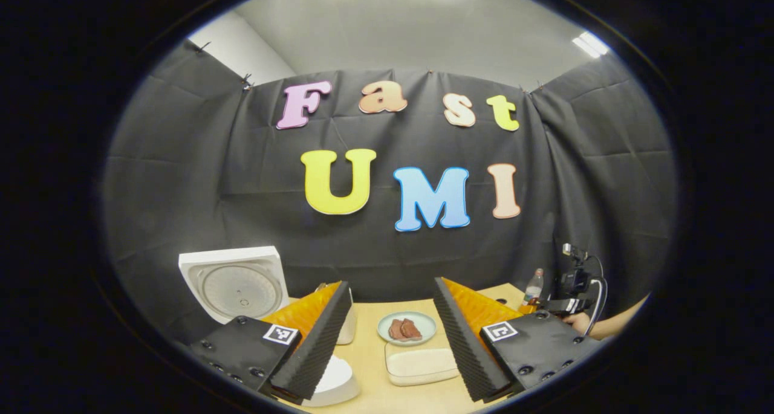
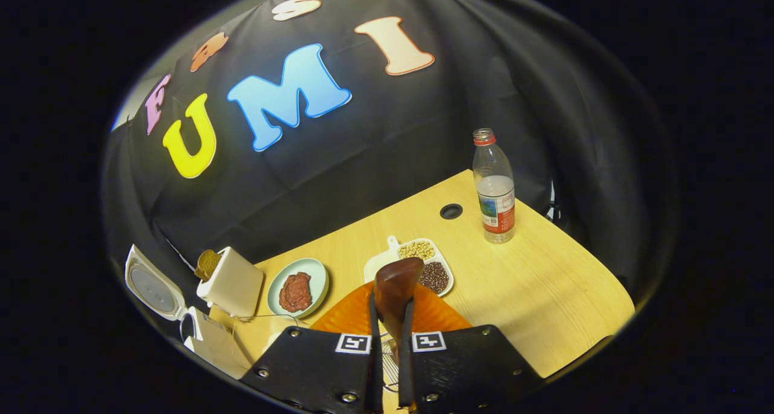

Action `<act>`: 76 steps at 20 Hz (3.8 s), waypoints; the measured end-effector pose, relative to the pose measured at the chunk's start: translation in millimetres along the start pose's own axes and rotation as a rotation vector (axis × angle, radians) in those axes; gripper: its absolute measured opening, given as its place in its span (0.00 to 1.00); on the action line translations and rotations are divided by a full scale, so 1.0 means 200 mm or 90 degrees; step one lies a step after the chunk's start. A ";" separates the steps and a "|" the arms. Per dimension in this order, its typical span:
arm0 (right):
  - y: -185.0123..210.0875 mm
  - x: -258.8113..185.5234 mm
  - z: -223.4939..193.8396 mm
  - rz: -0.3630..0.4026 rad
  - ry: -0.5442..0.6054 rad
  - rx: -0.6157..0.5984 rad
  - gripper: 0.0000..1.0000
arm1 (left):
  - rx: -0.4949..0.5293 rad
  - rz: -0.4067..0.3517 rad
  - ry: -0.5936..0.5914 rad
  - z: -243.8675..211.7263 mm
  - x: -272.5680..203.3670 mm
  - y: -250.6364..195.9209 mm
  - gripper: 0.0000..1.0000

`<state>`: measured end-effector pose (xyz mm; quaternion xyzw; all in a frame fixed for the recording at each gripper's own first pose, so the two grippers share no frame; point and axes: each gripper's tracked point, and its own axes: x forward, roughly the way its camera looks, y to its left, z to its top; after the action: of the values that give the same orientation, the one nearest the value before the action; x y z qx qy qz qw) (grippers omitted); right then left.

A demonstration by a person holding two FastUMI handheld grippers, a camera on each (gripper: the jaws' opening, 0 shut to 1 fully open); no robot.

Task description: Close the left gripper, press the button to open the rice cooker; take a wooden spoon from the chopstick holder with the right hand, scoop a spoonful of rice and pour it into the rice cooker, then put the wooden spoon back into the chopstick holder.

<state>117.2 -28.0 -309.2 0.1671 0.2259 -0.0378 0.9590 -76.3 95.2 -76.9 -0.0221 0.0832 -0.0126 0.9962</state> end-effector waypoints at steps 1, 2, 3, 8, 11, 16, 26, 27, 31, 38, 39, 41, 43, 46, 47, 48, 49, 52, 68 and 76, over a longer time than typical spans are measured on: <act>0.02 0.00 0.00 0.008 -0.006 -0.004 0.11 | -0.004 0.002 0.001 0.00 0.01 0.00 0.93; 0.03 0.00 0.00 0.011 -0.004 -0.013 0.13 | -0.010 0.003 0.002 -0.02 0.01 0.01 0.93; 0.03 0.00 -0.01 0.009 -0.007 -0.032 0.18 | -0.015 0.003 0.003 -0.02 0.01 0.02 0.93; -0.05 -0.13 0.11 -0.045 -0.051 -0.145 0.77 | -0.021 -0.009 -0.009 0.00 0.06 -0.01 0.95; 0.02 -0.35 0.32 -0.026 -0.106 -0.160 0.98 | -0.035 -0.017 -0.014 0.01 0.10 -0.01 0.96; 0.21 -0.61 0.54 0.024 -0.188 -0.178 0.98 | -0.043 0.010 -0.020 0.05 0.18 0.16 0.98; 0.44 -0.76 0.54 0.104 -0.189 -0.178 0.98 | -0.033 0.133 -0.038 0.22 0.38 0.81 0.92; 0.44 -0.77 0.54 0.102 -0.195 -0.185 0.98 | -0.039 0.148 -0.037 0.23 0.40 0.89 0.92; 0.46 -0.80 0.52 0.098 -0.187 -0.206 0.98 | -0.044 0.202 -0.034 0.25 0.48 1.21 0.98; 0.42 -0.79 0.49 0.070 -0.175 -0.226 0.98 | -0.054 0.282 -0.003 0.13 0.67 1.61 0.95; 0.41 -0.78 0.49 0.064 -0.175 -0.231 0.98 | -0.052 0.286 0.000 0.12 0.70 1.64 0.99; 0.39 -0.77 0.50 0.058 -0.173 -0.233 0.98 | -0.066 0.294 0.015 0.07 0.78 1.70 0.99; 0.39 -0.76 0.51 0.056 -0.175 -0.226 0.98 | -0.082 0.318 0.021 0.03 0.84 1.79 0.92; 0.40 -0.74 0.52 0.060 -0.175 -0.231 0.98 | -0.076 0.330 0.039 -0.04 0.91 1.83 0.92; 0.41 -0.74 0.53 0.061 -0.176 -0.235 0.98 | -0.064 0.331 0.045 -0.05 0.93 1.84 0.92; 0.41 -0.73 0.54 0.061 -0.175 -0.237 0.98 | -0.058 0.332 0.055 -0.08 0.94 1.84 0.92; 0.41 -0.72 0.53 0.061 -0.171 -0.237 0.98 | -0.068 0.332 0.068 -0.13 0.95 1.85 0.95; 0.42 -0.69 0.52 0.069 -0.158 -0.223 0.98 | -0.059 0.365 0.082 -0.18 0.98 1.88 0.99; 0.47 -0.71 0.51 0.114 -0.151 -0.250 0.98 | -0.016 0.390 0.048 -0.39 0.53 1.40 0.97; 0.59 -0.74 0.47 0.149 -0.153 -0.289 0.98 | -0.034 0.365 0.078 -0.75 0.31 1.20 0.97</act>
<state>41.4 50.4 -127.2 -0.0329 0.0927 0.1054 0.9896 -33.9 327.2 -245.3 -0.0234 0.1466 0.2703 0.9513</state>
